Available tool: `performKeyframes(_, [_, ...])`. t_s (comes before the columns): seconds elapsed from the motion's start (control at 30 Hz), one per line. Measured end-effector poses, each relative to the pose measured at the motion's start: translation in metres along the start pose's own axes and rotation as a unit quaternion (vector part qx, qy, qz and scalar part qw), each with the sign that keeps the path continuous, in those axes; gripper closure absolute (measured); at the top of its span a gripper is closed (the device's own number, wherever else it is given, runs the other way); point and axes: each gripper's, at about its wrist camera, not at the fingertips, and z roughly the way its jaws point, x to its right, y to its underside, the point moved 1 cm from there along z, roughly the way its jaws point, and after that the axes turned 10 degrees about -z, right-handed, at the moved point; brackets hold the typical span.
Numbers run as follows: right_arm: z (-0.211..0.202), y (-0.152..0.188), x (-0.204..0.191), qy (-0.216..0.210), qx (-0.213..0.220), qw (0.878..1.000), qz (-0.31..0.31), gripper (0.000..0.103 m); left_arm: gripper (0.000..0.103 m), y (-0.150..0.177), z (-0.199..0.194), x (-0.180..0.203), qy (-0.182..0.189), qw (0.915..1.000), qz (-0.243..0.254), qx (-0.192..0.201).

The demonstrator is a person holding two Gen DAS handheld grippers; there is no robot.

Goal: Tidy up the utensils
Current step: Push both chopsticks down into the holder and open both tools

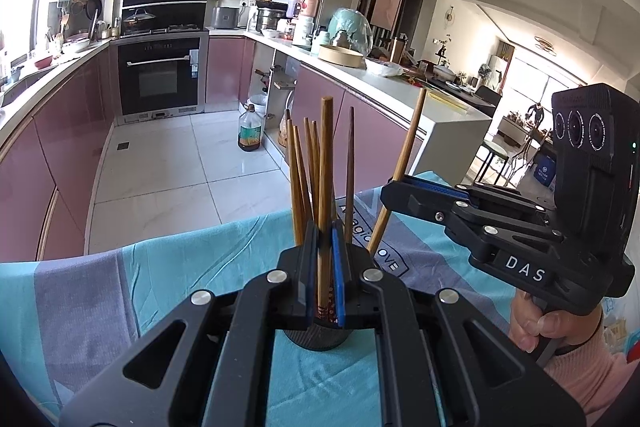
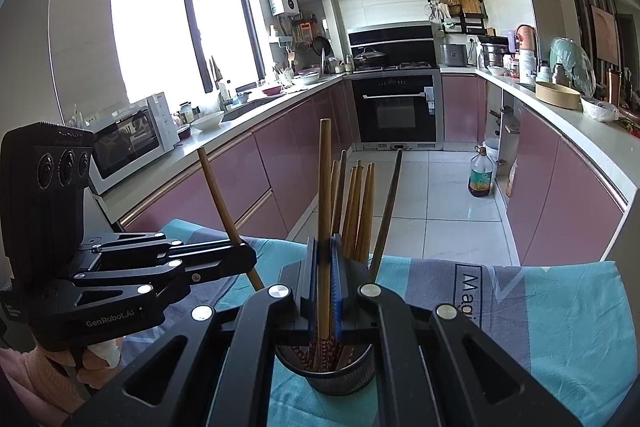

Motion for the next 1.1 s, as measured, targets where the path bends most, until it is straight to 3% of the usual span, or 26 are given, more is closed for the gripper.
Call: performKeyframes(1.1, [0.025, 0.007, 0.003, 0.0, -0.018, 1.0, 0.013, 0.098, 0.095, -0.002, 0.042, -0.019, -0.014, 0.9997, 0.004, -0.018])
